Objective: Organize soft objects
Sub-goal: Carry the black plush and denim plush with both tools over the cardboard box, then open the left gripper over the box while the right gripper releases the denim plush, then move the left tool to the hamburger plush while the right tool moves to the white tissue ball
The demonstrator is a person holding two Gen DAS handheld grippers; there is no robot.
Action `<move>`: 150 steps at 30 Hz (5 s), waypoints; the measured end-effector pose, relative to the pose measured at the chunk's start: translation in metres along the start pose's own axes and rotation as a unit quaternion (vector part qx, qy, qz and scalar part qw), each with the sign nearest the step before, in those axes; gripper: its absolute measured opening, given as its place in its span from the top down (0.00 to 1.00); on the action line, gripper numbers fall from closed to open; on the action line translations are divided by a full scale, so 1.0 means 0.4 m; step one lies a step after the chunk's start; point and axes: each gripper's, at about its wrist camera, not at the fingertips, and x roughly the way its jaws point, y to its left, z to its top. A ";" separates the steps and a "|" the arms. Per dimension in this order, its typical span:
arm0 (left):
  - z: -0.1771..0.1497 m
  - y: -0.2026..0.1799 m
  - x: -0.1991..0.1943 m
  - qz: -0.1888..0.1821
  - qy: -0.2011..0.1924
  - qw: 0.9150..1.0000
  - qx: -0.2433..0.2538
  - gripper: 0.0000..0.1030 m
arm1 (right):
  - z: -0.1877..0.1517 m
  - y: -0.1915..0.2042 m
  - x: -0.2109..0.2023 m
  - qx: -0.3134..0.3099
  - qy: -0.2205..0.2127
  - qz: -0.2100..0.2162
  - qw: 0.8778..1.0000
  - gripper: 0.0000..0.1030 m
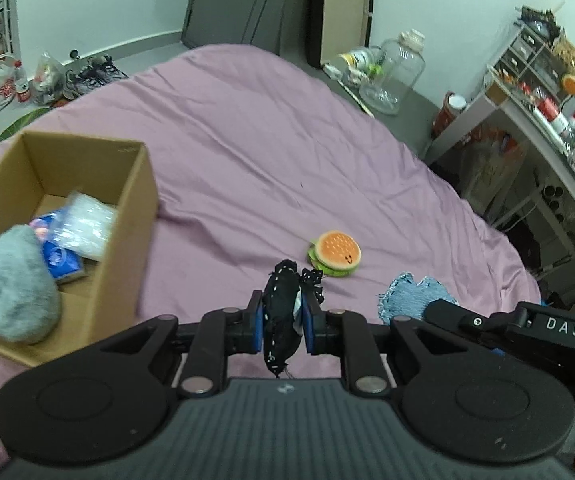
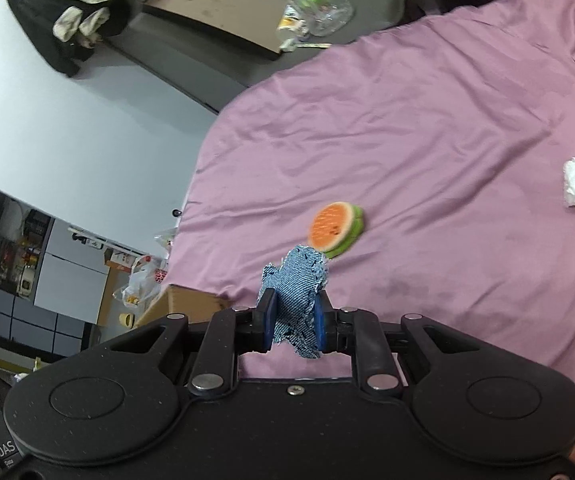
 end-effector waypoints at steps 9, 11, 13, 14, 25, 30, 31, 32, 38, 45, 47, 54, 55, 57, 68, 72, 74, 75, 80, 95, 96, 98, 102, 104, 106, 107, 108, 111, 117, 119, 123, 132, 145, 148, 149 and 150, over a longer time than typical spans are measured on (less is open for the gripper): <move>0.014 0.087 -0.076 -0.005 -0.021 1.000 -0.021 0.82 | -0.054 0.115 -0.011 -0.033 -0.003 0.003 0.999 0.81; 0.017 0.113 -0.088 -0.005 -0.025 0.999 -0.031 0.82 | -0.066 0.142 -0.007 -0.043 -0.002 0.003 0.999 0.81; 0.019 0.139 -0.097 -0.004 -0.027 0.999 -0.040 0.82 | -0.079 0.167 -0.002 -0.052 0.000 0.003 0.999 0.81; 0.020 0.151 -0.102 -0.004 -0.028 0.999 -0.045 0.82 | -0.085 0.183 0.002 -0.058 0.001 0.003 0.998 0.81; 0.032 0.284 -0.122 -0.002 -0.029 0.996 -0.079 0.82 | -0.150 0.304 0.049 -0.093 0.008 0.001 0.996 0.81; 0.030 0.336 -0.110 -0.006 -0.021 0.995 -0.094 0.82 | -0.181 0.350 0.077 -0.107 0.016 -0.006 0.994 0.81; 0.029 0.346 -0.106 -0.006 -0.019 0.995 -0.097 0.82 | -0.186 0.359 0.084 -0.110 0.018 -0.008 0.994 0.81; 0.028 0.359 -0.103 -0.007 -0.016 0.995 -0.100 0.82 | -0.191 0.368 0.091 -0.113 0.019 -0.010 0.993 0.81; 0.022 0.413 -0.069 -0.009 0.003 0.993 -0.121 0.82 | -0.209 0.407 0.129 -0.127 0.025 -0.025 0.991 0.81; 0.012 0.455 -0.021 -0.017 0.030 0.990 -0.140 0.82 | -0.215 0.434 0.160 -0.137 0.026 -0.042 0.989 0.81; 0.013 0.459 -0.007 -0.018 0.037 0.989 -0.139 0.82 | -0.218 0.439 0.166 -0.138 0.026 -0.046 0.989 0.81; 0.005 0.481 0.024 -0.017 0.062 0.988 -0.142 0.81 | -0.229 0.459 0.196 -0.140 0.030 -0.053 0.988 0.81; 0.006 0.487 0.024 -0.021 0.063 0.987 -0.144 0.79 | -0.232 0.462 0.200 -0.140 0.031 -0.054 0.988 0.81; 0.009 0.503 0.020 -0.036 0.064 0.986 -0.153 0.78 | -0.236 0.468 0.209 -0.142 0.034 -0.054 0.988 0.81; 0.025 0.568 -0.024 -0.061 0.047 0.981 -0.177 0.64 | -0.275 0.509 0.262 -0.148 0.048 -0.042 0.987 0.81; 0.027 0.584 -0.048 -0.050 0.037 0.981 -0.183 0.63 | -0.278 0.513 0.270 -0.148 0.049 -0.042 0.987 0.81; 0.032 0.588 -0.058 -0.047 0.033 0.982 -0.182 0.63 | -0.277 0.512 0.273 -0.145 0.048 -0.043 0.987 0.81; 0.035 0.591 -0.064 -0.045 0.031 0.982 -0.181 0.63 | -0.276 0.512 0.274 -0.144 0.048 -0.043 0.987 0.80; 0.045 0.592 -0.080 -0.033 0.025 0.984 -0.175 0.61 | -0.278 0.507 0.270 -0.136 0.050 -0.044 0.988 0.76; 0.059 0.513 -0.116 -0.023 0.016 0.990 -0.137 0.25 | -0.246 0.437 0.166 -0.126 0.030 -0.060 0.990 0.70; 0.060 0.504 -0.121 -0.023 0.016 0.991 -0.133 0.24 | -0.245 0.433 0.159 -0.126 0.029 -0.060 0.990 0.69; 0.061 0.491 -0.131 -0.021 0.013 0.992 -0.124 0.22 | -0.242 0.423 0.141 -0.129 0.027 -0.061 0.989 0.65; 0.058 0.458 -0.154 -0.011 0.008 0.994 -0.104 0.18 | -0.237 0.401 0.106 -0.134 0.018 -0.068 0.989 0.56; 0.056 0.447 -0.163 -0.008 0.007 0.995 -0.100 0.15 | -0.230 0.392 0.089 -0.133 0.014 -0.069 0.989 0.53; 0.054 0.434 -0.172 -0.003 0.006 0.995 -0.098 0.12 | -0.224 0.384 0.070 -0.133 0.007 -0.070 0.989 0.48; 0.054 0.427 -0.176 0.000 0.006 0.995 -0.095 0.10 | -0.222 0.381 0.059 -0.135 0.002 -0.071 0.988 0.44; 0.054 0.421 -0.180 0.003 0.006 0.996 -0.093 0.10 | -0.220 0.378 0.050 -0.137 -0.002 -0.073 0.988 0.42; 0.054 0.394 -0.194 0.004 0.004 0.997 -0.083 0.07 | -0.213 0.368 0.020 -0.140 -0.013 -0.075 0.987 0.34; 0.040 0.336 -0.220 0.011 -0.003 0.998 -0.058 0.02 | -0.195 0.346 -0.044 -0.152 -0.045 -0.089 0.983 0.16; 0.037 0.320 -0.226 0.013 -0.004 0.999 -0.052 0.00 | -0.188 0.335 -0.068 -0.156 -0.056 -0.092 0.982 0.10; 0.029 0.285 -0.242 0.016 -0.009 0.999 -0.038 0.00 | -0.173 0.306 -0.115 -0.160 -0.078 -0.093 0.979 0.06; 0.009 0.192 -0.260 0.039 -0.016 0.999 0.005 0.00 | -0.135 0.226 -0.212 -0.150 -0.102 -0.104 0.978 0.06; -0.017 0.061 -0.258 0.044 -0.020 0.998 0.032 0.00 | -0.087 0.093 -0.316 -0.125 -0.124 -0.125 0.976 0.06; -0.020 0.025 -0.257 0.048 -0.026 0.998 0.039 0.00 | -0.073 0.060 -0.329 -0.117 -0.124 -0.127 0.977 0.03; -0.020 0.013 -0.255 0.047 -0.026 0.998 0.042 0.00 | -0.068 0.048 -0.334 -0.114 -0.124 -0.124 0.978 0.00; -0.021 0.000 -0.254 0.046 -0.027 0.998 0.045 0.00 | -0.064 0.036 -0.338 -0.110 -0.125 -0.123 0.978 0.00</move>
